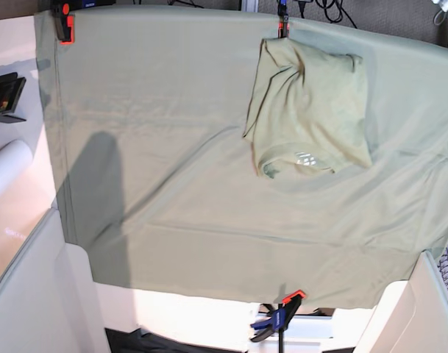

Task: Fold the T-shirt properly

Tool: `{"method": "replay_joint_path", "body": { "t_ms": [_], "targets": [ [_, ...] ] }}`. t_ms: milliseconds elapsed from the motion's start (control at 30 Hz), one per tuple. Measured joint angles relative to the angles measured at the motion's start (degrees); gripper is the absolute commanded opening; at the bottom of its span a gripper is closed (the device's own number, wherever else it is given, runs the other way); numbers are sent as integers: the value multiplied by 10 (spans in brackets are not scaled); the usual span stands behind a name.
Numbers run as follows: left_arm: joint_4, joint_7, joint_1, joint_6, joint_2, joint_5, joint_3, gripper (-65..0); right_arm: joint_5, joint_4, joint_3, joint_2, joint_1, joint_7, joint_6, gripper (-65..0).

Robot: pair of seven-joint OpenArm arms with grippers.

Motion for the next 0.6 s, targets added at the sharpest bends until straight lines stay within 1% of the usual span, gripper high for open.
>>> {"method": "replay_joint_path", "body": {
  "t_ms": [67,133,200,233,300,367,467,533,600],
  "targets": [
    [-68,-24,-20,36,2,36,42,-650,1,-71,0,0,30,2,-1,-650],
    [-128,-27,-58,61,3,84,99,-650,0,-144,-1,0,69,3,-5,-650],
    [-184,-26,-112,101,6,120,159,-650,-1,-219,-1,0,112,-2,-6,-650],
    [-214,-31,-139,121,7,130,187,-650,-2,-255,-1,0,134,-12,-7,-650],
    [-286,-13,-193,145,6,142,242,-650,-3,-325,-1,-1,174,-43,-7,-650],
    [-371,-1,-243,149,5,146,299,-650,-2,-390,-1,0,208,-52,-11,-650],
    [-496,-4,-326,146,13,143,390,-650,-12,-474,-1,-2,253,-43,-21,-650],
    [-567,-10,-388,148,29,137,433,-650,-35,-518,-1,-7,280,-45,-33,-650],
    [-617,-11,-441,155,54,132,461,-650,-47,-546,-1,-8,297,-48,-37,-650]
  ]
}}
